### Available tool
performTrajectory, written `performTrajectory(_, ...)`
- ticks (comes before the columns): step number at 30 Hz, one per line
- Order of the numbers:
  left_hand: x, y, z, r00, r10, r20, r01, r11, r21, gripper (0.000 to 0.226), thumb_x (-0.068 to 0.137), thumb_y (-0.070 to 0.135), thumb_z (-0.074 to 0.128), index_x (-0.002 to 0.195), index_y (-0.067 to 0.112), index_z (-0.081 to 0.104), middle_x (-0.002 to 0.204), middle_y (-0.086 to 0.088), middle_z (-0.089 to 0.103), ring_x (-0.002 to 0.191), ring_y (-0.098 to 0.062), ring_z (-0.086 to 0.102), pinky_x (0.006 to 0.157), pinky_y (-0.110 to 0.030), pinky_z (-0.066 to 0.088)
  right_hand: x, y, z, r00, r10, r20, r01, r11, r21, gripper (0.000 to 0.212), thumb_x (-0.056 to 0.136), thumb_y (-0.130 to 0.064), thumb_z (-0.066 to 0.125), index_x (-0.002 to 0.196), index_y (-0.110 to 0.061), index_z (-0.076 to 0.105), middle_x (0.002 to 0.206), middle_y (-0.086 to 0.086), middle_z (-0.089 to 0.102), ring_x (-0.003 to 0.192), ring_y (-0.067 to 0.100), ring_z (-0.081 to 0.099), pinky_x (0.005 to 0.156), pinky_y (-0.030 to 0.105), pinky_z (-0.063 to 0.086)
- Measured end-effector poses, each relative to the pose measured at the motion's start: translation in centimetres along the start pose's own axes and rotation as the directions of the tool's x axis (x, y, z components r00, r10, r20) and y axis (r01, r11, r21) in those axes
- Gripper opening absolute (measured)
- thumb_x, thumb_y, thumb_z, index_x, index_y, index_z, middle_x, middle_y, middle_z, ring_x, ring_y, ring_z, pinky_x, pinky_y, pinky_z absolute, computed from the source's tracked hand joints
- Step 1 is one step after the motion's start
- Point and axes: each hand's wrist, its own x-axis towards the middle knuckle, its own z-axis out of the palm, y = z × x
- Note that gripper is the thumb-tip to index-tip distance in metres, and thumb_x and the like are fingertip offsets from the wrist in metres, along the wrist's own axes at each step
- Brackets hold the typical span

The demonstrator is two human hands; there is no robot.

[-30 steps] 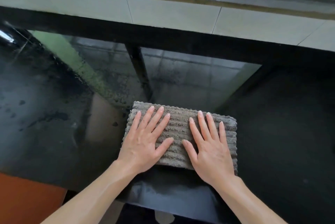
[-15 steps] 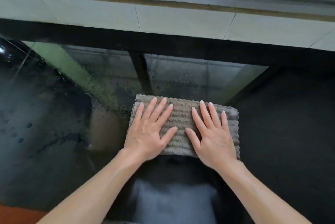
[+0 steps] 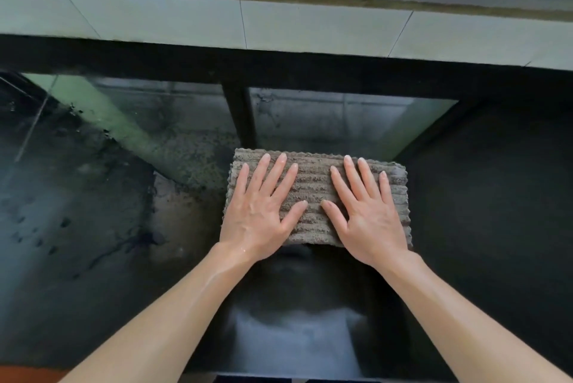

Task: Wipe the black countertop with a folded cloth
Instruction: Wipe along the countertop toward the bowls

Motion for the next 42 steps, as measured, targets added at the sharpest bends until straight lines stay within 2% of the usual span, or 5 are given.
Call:
performTrajectory(10, -9.5, 0.7, 0.8, 0.998, 0.054, 0.021, -0.053, 0.998, -0.046, 0.063, 0.100, 0.056, 0.027, 0.155, 0.026, 0.022, 0.164, -0.003, 0.013, 0.152, -0.027, 0.005, 0.118, -0.055, 0.014, -10.1, -3.4, 1.7, 0.996, -0.055, -0.072, 0.061, 0.995, 0.080, 0.059, 0.101, -0.051, 0.031, 0.152, -0.021, 0.029, 0.163, 0.004, 0.016, 0.150, 0.026, 0.009, 0.119, 0.051, 0.010)
performTrajectory(15, -9.1, 1.1, 0.8, 0.997, 0.064, 0.046, -0.065, 0.998, 0.004, 0.062, 0.100, 0.054, 0.028, 0.154, 0.026, 0.027, 0.163, -0.007, 0.018, 0.151, -0.032, 0.010, 0.115, -0.058, 0.017, -10.3, -3.0, 1.4, 0.995, -0.094, -0.019, 0.094, 0.995, 0.045, 0.058, 0.101, -0.052, 0.029, 0.151, -0.024, 0.031, 0.162, 0.001, 0.021, 0.150, 0.025, 0.011, 0.116, 0.053, 0.013)
performTrajectory(20, -6.0, 0.6, 0.6, 0.998, 0.029, 0.048, -0.029, 1.000, -0.006, 0.062, 0.100, 0.057, 0.024, 0.155, 0.029, 0.021, 0.165, -0.002, 0.012, 0.152, -0.027, 0.003, 0.118, -0.055, 0.009, -6.8, -1.5, 0.7, 0.991, -0.130, 0.042, 0.129, 0.992, 0.006, 0.060, 0.101, -0.056, 0.022, 0.152, -0.026, 0.029, 0.162, 0.000, 0.018, 0.151, 0.024, 0.008, 0.117, 0.052, 0.009)
performTrajectory(26, 2.4, -1.4, -0.7, 0.999, -0.028, 0.018, 0.028, 0.999, 0.023, 0.064, 0.096, 0.064, 0.006, 0.154, 0.039, -0.004, 0.164, 0.007, -0.013, 0.148, -0.017, -0.022, 0.119, -0.048, -0.010, 1.8, 0.3, -0.6, 0.994, -0.099, 0.049, 0.100, 0.995, -0.007, 0.061, 0.099, -0.061, 0.011, 0.153, -0.032, 0.012, 0.163, -0.006, 0.002, 0.150, 0.016, -0.011, 0.120, 0.048, -0.003)
performTrajectory(42, 18.9, -6.1, -3.1, 0.998, -0.004, -0.061, 0.005, 1.000, 0.027, 0.066, 0.096, 0.066, 0.011, 0.155, 0.038, 0.007, 0.166, 0.005, 0.001, 0.151, -0.019, -0.008, 0.120, -0.045, -0.011, 18.5, 3.7, -2.6, 0.994, -0.105, 0.004, 0.105, 0.994, 0.026, 0.069, 0.093, -0.067, 0.006, 0.154, -0.035, 0.012, 0.164, -0.007, 0.000, 0.149, 0.013, -0.012, 0.118, 0.040, -0.014)
